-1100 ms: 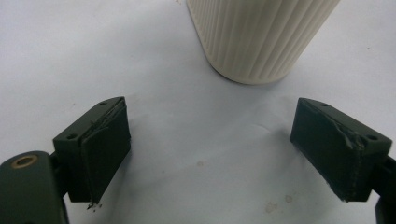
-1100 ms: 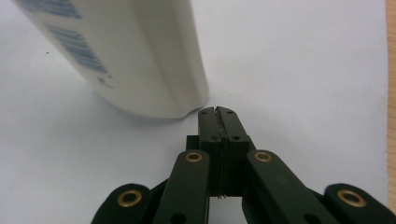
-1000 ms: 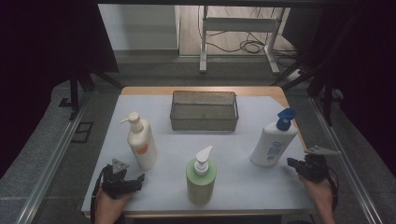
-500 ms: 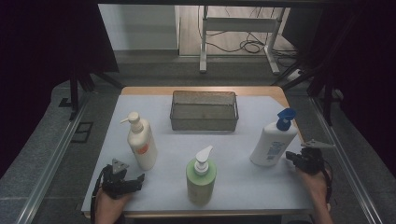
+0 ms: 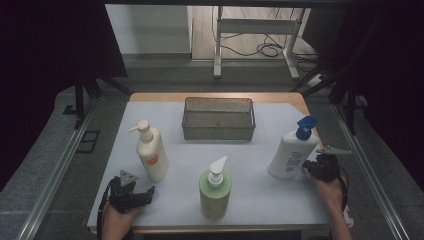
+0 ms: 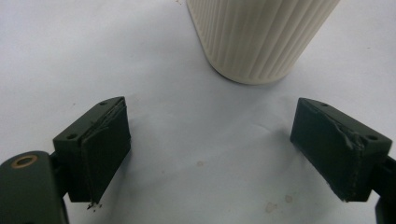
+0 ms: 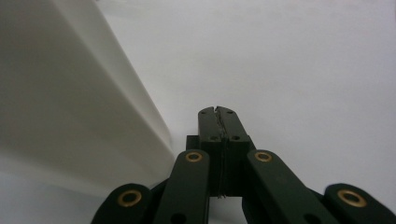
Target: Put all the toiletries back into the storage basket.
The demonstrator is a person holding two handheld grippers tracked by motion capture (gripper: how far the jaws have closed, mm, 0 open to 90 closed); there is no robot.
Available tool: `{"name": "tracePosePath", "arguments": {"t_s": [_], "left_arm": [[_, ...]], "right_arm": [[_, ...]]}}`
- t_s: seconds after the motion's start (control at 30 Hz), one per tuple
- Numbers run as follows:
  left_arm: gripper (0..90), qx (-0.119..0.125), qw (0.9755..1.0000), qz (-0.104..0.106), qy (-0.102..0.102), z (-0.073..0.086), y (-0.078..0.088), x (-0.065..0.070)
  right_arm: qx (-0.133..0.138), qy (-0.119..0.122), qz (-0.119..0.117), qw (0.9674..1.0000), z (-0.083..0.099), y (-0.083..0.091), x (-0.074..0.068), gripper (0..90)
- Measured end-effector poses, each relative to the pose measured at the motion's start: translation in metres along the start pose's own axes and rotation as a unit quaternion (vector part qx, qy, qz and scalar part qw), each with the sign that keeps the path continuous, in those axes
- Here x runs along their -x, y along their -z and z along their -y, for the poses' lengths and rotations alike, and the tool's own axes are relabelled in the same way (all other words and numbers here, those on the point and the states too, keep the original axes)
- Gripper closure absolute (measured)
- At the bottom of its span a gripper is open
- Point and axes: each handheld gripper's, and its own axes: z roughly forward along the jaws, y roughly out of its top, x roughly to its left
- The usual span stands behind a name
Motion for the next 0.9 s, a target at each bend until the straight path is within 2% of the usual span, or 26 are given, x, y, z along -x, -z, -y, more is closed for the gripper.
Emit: {"name": "tracePosePath", "arguments": {"t_s": [0.17, 0.37, 0.43, 0.5, 0.9], "left_arm": [[11.7, 0.0, 1.0, 0.0, 0.0, 0.0, 0.0, 0.0], [11.7, -0.001, 1.0, 0.0, -0.001, 0.0, 0.0001, -0.0001], [11.7, -0.001, 1.0, 0.0, -0.001, 0.0, 0.0001, -0.0001], [11.7, 0.0, 1.0, 0.0, -0.001, 0.0, 0.0, -0.0001], [11.7, 0.0, 1.0, 0.0, 0.001, 0.0, -0.0001, 0.0002]], "right_arm": [[0.0, 0.003, -0.009, 1.0, -0.003, -0.0024, -0.001, 89.6], [0.005, 0.007, -0.035, 0.9994, -0.0053, -0.0048, -0.0016, 87.9], [0.005, 0.009, -0.034, 0.9994, -0.005, -0.0054, -0.002, 88.1], [0.005, 0.001, -0.038, 0.9993, -0.0041, -0.0056, -0.0015, 88.5], [0.002, 0.004, -0.055, 0.9985, 0.0025, -0.003, -0.0045, 88.3]]}}
